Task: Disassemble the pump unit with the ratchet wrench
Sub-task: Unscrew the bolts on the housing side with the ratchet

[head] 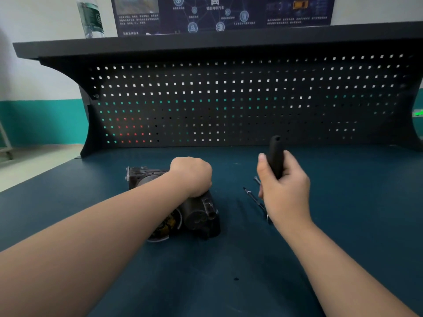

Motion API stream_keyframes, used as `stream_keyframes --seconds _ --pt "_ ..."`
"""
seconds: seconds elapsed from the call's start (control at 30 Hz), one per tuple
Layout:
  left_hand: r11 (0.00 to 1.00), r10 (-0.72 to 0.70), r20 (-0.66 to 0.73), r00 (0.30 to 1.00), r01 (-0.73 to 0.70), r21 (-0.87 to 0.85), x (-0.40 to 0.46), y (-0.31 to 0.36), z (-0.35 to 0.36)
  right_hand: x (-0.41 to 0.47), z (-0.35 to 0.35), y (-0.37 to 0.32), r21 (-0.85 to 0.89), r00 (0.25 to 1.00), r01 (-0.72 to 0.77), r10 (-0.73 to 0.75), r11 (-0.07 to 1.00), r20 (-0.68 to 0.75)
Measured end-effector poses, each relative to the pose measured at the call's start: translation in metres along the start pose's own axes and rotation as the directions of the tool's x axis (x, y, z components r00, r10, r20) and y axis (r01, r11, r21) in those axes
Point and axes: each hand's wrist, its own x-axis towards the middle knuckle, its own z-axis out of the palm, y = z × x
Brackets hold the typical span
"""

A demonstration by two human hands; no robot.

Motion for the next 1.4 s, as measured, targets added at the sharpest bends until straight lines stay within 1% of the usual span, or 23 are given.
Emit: stream_keyframes --seconds 0.1,0.17,0.27,0.33,0.4,0.5,0.57,0.6,0.67,0.73,0.8,0.83,0.9,1.0,1.03,1.07,1.1,1.17,1.23,1.27,1.3,1.33,1.4 --pt "0.997 -0.012 -0.001 1.000 0.012 0.078 -0.003 0.013 -0.006 -0.001 0.002 0.001 0.007 0.997 -0.069 0.069 0.998 0.022" --pt "0.997 -0.048 0.018 0.999 0.047 0.055 -0.006 0.018 -0.008 0.000 0.002 0.000 0.015 0.995 -0.100 0.100 0.995 -0.018" --pt "0.992 -0.096 0.045 0.994 0.099 -0.074 -0.010 0.022 -0.011 0.009 -0.003 -0.004 0.100 0.978 -0.163 0.174 0.982 -0.119" --pt "0.978 -0.066 0.084 0.994 0.082 -0.193 -0.014 0.027 -0.012 0.017 -0.009 -0.004 0.196 0.953 -0.215 0.249 0.957 -0.171" --pt "0.953 -0.007 0.130 0.992 0.046 -0.298 -0.018 0.032 -0.013 0.022 -0.014 -0.002 0.294 0.931 -0.261 0.321 0.919 -0.175" --pt "0.943 0.036 0.118 0.992 0.005 -0.333 -0.023 0.031 -0.010 0.024 -0.016 -0.003 0.415 0.920 -0.307 0.379 0.856 -0.100" --pt "0.927 0.049 0.082 0.995 -0.015 -0.374 -0.029 0.026 -0.006 0.022 -0.015 -0.005 0.445 0.930 -0.339 0.368 0.829 0.024" --pt "0.914 0.049 0.052 0.997 -0.024 -0.404 -0.033 0.024 -0.003 0.021 -0.013 -0.007 0.429 0.932 -0.356 0.348 0.830 0.101" --pt "0.879 0.041 -0.023 0.999 -0.048 -0.474 -0.041 0.023 0.001 0.016 -0.006 -0.009 0.331 0.924 -0.366 0.297 0.870 0.243" --pt "0.835 0.010 -0.097 0.995 -0.062 -0.547 -0.048 0.026 0.006 0.008 0.003 -0.009 0.184 0.907 -0.321 0.245 0.929 0.343" --pt "0.808 -0.033 -0.141 0.989 -0.056 -0.586 -0.052 0.030 0.010 -0.001 0.011 -0.008 0.040 0.875 -0.251 0.208 0.967 0.438" --pt "0.799 -0.044 -0.139 0.989 -0.048 -0.599 -0.052 0.031 0.012 -0.006 0.014 -0.008 -0.016 0.850 -0.220 0.200 0.975 0.488" --pt "0.785 -0.043 -0.102 0.994 -0.029 -0.618 -0.051 0.031 0.012 -0.013 0.015 -0.010 -0.068 0.794 -0.190 0.194 0.980 0.576" --pt "0.729 -0.083 -0.025 0.996 0.044 -0.683 -0.051 0.025 0.008 -0.016 0.010 -0.015 -0.118 0.708 -0.213 0.237 0.970 0.665" --pt "0.718 -0.085 -0.014 0.996 0.052 -0.694 -0.052 0.023 0.008 -0.016 0.008 -0.014 -0.182 0.689 -0.189 0.263 0.965 0.676" --pt "0.719 -0.074 -0.017 0.997 0.042 -0.694 -0.053 0.022 0.008 -0.018 0.007 -0.013 -0.268 0.679 -0.131 0.283 0.954 0.677" --pt "0.727 -0.059 -0.019 0.998 0.030 -0.685 -0.054 0.021 0.009 -0.020 0.006 -0.011 -0.354 0.672 -0.044 0.290 0.934 0.681" --pt "0.735 -0.068 -0.024 0.997 0.033 -0.677 -0.055 0.021 0.012 -0.027 0.003 -0.004 -0.466 0.643 0.186 0.252 0.865 0.723" --pt "0.735 -0.100 -0.037 0.994 0.049 -0.676 -0.054 0.022 0.014 -0.033 -0.004 0.005 -0.492 0.589 0.421 0.183 0.762 0.787" --pt "0.738 -0.106 -0.045 0.993 0.048 -0.673 -0.054 0.023 0.014 -0.033 -0.009 0.010 -0.483 0.554 0.505 0.160 0.715 0.817" --pt "0.739 -0.105 -0.050 0.993 0.044 -0.672 -0.053 0.023 0.014 -0.032 -0.013 0.015 -0.478 0.522 0.558 0.161 0.678 0.838" --pt "0.735 -0.104 -0.048 0.993 0.044 -0.676 -0.053 0.023 0.014 -0.030 -0.017 0.020 -0.488 0.499 0.581 0.189 0.652 0.846" --pt "0.723 -0.117 -0.030 0.993 0.065 -0.688 -0.053 0.026 0.015 -0.028 -0.022 0.029 -0.528 0.476 0.566 0.272 0.633 0.837"
